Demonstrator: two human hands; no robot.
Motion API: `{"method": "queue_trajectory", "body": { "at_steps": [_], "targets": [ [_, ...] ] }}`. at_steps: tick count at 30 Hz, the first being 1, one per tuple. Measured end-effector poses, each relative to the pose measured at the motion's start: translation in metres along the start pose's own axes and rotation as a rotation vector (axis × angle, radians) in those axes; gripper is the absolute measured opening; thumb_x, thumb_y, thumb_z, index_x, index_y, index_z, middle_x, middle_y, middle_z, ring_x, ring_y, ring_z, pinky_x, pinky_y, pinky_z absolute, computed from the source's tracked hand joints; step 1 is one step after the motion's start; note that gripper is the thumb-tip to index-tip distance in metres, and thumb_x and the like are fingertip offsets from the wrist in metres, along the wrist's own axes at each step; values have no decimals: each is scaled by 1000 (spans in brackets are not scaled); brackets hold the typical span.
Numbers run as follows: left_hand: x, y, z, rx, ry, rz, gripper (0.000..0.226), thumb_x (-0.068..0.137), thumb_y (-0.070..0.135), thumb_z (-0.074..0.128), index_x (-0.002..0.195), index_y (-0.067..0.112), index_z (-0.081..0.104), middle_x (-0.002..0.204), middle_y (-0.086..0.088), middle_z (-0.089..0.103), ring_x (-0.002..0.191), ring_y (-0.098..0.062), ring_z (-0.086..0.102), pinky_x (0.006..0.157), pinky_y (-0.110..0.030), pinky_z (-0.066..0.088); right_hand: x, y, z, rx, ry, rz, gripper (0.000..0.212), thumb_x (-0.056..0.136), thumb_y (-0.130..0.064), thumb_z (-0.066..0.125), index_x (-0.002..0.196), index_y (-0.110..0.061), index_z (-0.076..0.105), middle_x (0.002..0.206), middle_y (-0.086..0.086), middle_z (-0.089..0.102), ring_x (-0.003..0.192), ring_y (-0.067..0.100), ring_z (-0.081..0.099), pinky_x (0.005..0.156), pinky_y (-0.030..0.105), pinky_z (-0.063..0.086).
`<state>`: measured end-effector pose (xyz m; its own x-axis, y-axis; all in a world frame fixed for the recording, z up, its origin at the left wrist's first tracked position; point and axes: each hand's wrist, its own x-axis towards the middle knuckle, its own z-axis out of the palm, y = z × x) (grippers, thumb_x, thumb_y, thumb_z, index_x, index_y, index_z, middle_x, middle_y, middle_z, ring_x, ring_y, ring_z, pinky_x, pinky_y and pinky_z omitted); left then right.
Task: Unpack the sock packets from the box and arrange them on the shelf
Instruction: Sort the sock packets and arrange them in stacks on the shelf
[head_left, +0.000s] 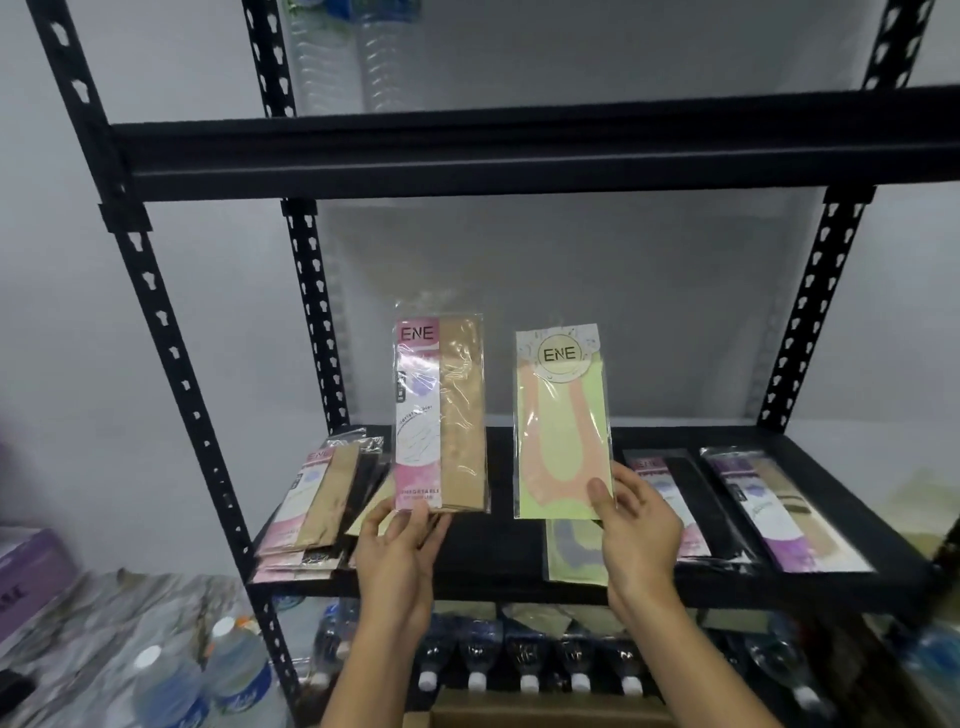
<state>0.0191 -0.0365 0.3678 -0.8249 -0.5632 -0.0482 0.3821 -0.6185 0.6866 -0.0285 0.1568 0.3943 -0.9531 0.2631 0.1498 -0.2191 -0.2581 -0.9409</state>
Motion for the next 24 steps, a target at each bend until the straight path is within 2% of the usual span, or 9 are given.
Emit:
{"method": "queue_trajectory", "body": {
  "at_steps": [3,6,11,16,20,22,24],
  "targets": [
    [-3,-12,7,3,-19,-37,28,90,-5,57,110,13,47,112,-21,68,110,-26,65,76,-37,59,5,-2,-15,-23,25,-5,30,85,-1,67,112,-15,63,91,-6,70,86,5,67,74,15,55],
    [-6,-21,11,17,-9,-63,31,90,-4,58,113,13,48,114,-21,67,109,-26,65,81,-40,58,10,-5,-27,-36,33,-9,28,86,-1,66,110,-15,63,90,-5,69,85,4,66,78,22,53],
    [-9,-27,17,15,-10,-90,29,89,-5,57,111,12,48,112,-21,67,110,-28,64,84,-42,54,14,-6,-38,-25,53,1,30,86,0,64,106,-22,58,86,-11,64,79,-1,61,67,14,47],
    [-6,-29,17,16,-3,-94,33,90,-5,57,116,12,47,115,-21,66,110,-28,64,84,-42,54,19,0,-42,-40,51,23,33,86,1,64,117,-9,60,87,-7,64,80,1,62,69,14,47],
    [-5,-30,16,17,12,-86,28,89,-6,57,110,11,48,109,-20,65,109,-28,62,89,-45,53,25,8,-43,-55,46,38,31,85,0,66,114,-12,60,87,-6,65,79,1,62,59,11,48],
    [-4,-29,12,25,26,-79,27,88,-7,58,105,12,49,110,-22,61,107,-29,62,87,-45,57,29,14,-43,-72,41,57,27,86,-1,66,108,-15,60,86,-7,65,78,1,62,59,11,47],
    [-1,-27,7,25,34,-70,27,88,-7,59,105,12,49,113,-23,59,106,-28,61,80,-42,60,33,23,-43,-108,49,87,25,85,-2,67,107,-13,62,88,-3,68,81,5,64,66,14,47]
  ]
}}
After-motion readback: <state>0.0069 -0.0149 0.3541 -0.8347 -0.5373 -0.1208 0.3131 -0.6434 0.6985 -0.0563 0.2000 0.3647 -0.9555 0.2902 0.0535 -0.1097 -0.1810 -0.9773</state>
